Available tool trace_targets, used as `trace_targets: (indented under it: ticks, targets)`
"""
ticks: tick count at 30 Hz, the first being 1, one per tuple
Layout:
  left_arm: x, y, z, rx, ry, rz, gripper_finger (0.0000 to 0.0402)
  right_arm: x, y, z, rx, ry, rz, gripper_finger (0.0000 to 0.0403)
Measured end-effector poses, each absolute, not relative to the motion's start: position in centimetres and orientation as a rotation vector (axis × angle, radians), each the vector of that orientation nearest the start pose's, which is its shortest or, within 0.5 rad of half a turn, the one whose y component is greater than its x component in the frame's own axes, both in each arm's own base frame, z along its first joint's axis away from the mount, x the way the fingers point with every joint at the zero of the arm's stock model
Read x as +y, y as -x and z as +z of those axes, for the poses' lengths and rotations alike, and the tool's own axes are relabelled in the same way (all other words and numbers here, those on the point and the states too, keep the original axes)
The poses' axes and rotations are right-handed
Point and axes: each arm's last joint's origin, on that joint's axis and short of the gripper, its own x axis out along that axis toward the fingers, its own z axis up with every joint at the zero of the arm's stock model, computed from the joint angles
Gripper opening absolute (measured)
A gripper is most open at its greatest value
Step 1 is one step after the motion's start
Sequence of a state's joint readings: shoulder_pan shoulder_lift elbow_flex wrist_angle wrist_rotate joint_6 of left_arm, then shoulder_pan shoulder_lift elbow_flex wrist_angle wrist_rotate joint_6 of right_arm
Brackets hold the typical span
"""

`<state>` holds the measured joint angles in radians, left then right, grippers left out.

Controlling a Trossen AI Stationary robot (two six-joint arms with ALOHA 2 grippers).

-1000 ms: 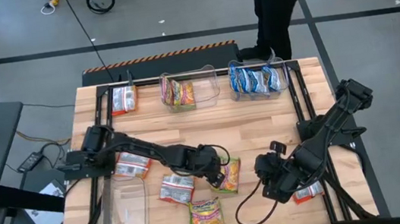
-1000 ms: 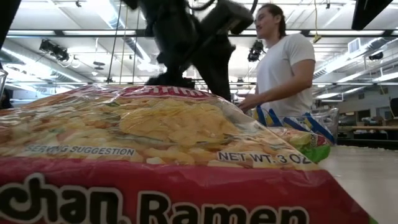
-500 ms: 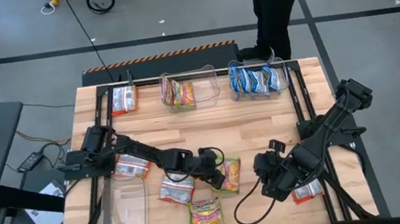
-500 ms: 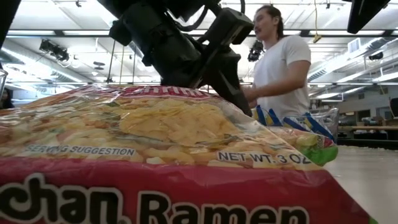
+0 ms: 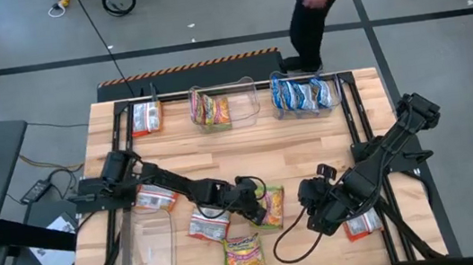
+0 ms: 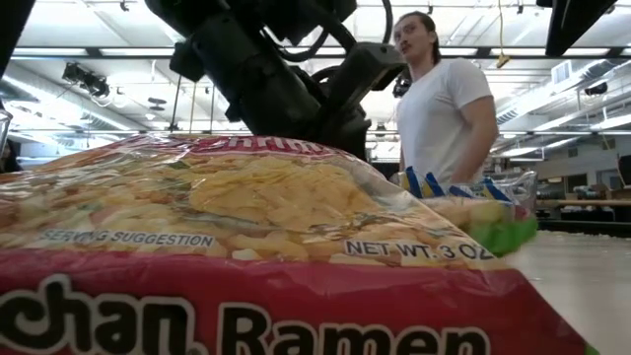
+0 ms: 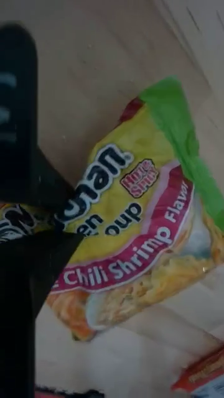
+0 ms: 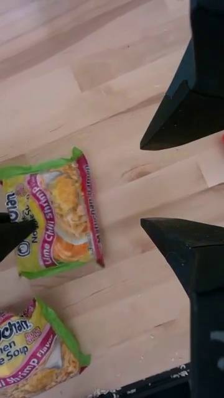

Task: Sort Maruchan noodles
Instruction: Put the green noodle pack into the top left transparent bin

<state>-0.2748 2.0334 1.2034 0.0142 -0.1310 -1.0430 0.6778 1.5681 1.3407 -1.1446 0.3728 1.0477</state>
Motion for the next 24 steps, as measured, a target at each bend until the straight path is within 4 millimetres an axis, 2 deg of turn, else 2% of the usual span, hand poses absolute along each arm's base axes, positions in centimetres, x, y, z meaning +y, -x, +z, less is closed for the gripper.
trace_targets:
  ticks: [3, 6, 12, 17, 21, 24]
  targets:
    - [-10.8, -39.9, 12.8, 0.79, 0.784, 0.276, 0.0018, 17.2, -23.4, 27.8, 1.164, -0.253, -0.356, 0.0194]
    - [-10.5, -39.8, 13.7, 0.784, 0.772, 0.262, 0.0009, 16.8, -23.5, 28.5, 1.19, -0.257, -0.364, 0.0194]
    - [-8.4, -39.3, 19.3, 0.723, 0.735, 0.245, 0.0005, 15.0, -22.5, 31.6, 1.087, -0.114, -0.427, 0.0194]
    - [-3.8, -38.9, 25.8, 0.66, 0.723, 0.326, 0.0004, 11.7, -20.7, 33.8, 1.008, -0.102, -0.443, 0.0194]
    - [1.0, -39.3, 30.9, 0.594, 0.665, 0.422, 0.0004, 8.6, -18.8, 35.1, 0.943, -0.075, -0.441, 0.0194]
    - [5.2, -39.3, 33.6, 0.529, 0.652, 0.53, 0.0003, 6.3, -17.5, 35.5, 0.898, -0.037, -0.462, 0.0194]
